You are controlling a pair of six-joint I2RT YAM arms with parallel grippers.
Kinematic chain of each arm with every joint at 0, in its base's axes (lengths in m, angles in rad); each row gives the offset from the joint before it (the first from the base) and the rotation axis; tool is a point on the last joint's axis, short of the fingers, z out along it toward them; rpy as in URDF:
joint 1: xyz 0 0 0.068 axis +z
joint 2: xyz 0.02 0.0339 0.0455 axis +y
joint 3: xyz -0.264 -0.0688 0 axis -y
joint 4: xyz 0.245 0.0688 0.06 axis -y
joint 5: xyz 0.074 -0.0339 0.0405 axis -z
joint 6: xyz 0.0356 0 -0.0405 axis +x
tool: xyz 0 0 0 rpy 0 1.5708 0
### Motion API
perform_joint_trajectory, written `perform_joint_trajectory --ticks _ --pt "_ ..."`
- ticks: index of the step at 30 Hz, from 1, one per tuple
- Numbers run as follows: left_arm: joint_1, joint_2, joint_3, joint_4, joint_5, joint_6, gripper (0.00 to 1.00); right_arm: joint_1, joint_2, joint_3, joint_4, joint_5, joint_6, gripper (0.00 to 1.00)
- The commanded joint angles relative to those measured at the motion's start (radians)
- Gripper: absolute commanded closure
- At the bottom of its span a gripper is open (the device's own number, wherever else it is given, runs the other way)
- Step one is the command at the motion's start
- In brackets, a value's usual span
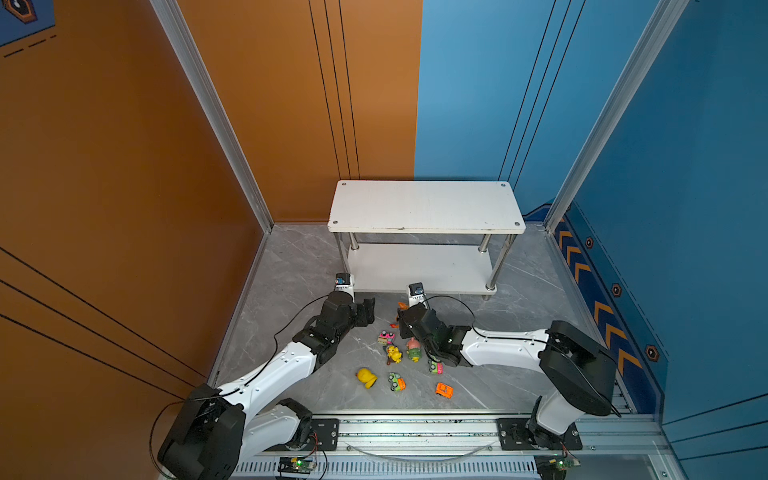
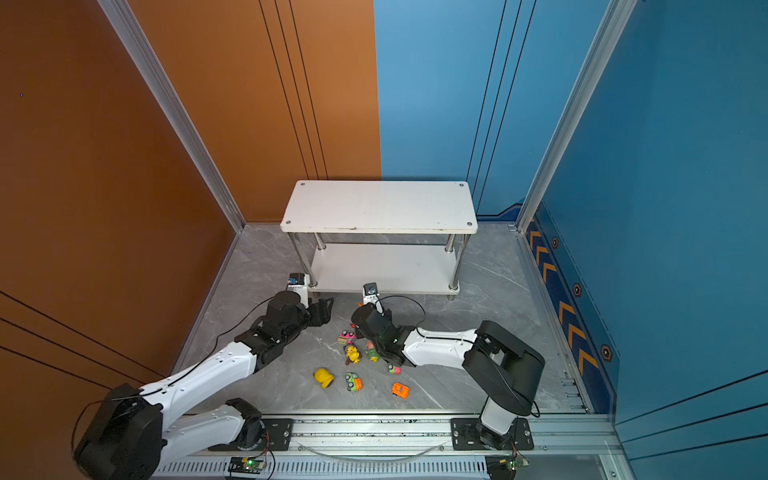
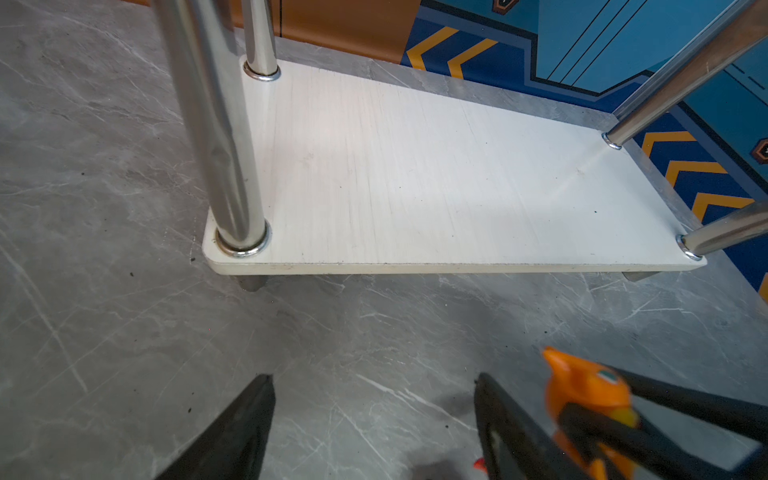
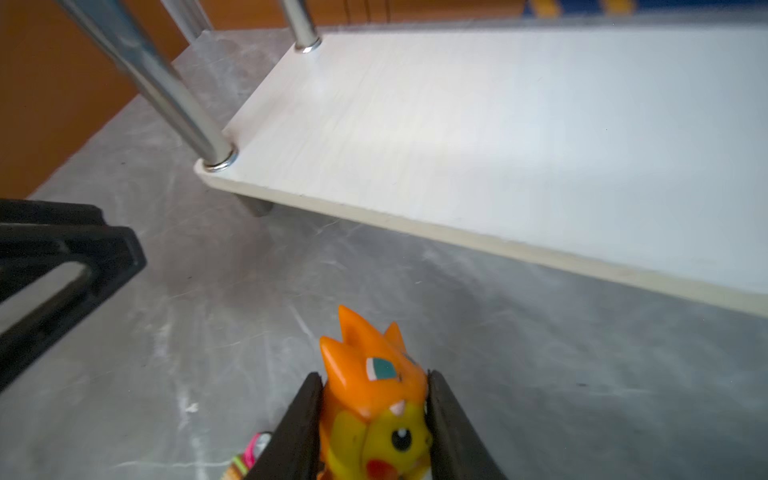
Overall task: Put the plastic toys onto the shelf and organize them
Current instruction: 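Lift the Pikachu figure with the right gripper toward the lower shelf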
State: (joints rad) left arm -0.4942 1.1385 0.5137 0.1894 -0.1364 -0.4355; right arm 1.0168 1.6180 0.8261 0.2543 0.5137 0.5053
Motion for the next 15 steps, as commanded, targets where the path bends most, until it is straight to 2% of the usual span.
perform_joint_trajectory --ticks 1,5,10,15 --pt "-0.010 0.019 0.029 0.026 0.027 -0.005 0.24 0.007 -0.093 -0.066 0.028 0.298 -0.140 0.78" --pt "-0.013 0.035 0.032 0.040 0.027 -0.005 0.23 -0.036 -0.141 -0.138 0.142 0.456 -0.233 0.78" --pt "-0.014 0.062 0.052 0.042 0.040 0.003 0.23 -0.149 -0.161 -0.181 0.244 0.463 -0.253 0.78" --pt "-0.015 0.070 0.060 0.042 0.039 0.006 0.24 -0.244 -0.105 -0.163 0.369 0.453 -0.316 0.78"
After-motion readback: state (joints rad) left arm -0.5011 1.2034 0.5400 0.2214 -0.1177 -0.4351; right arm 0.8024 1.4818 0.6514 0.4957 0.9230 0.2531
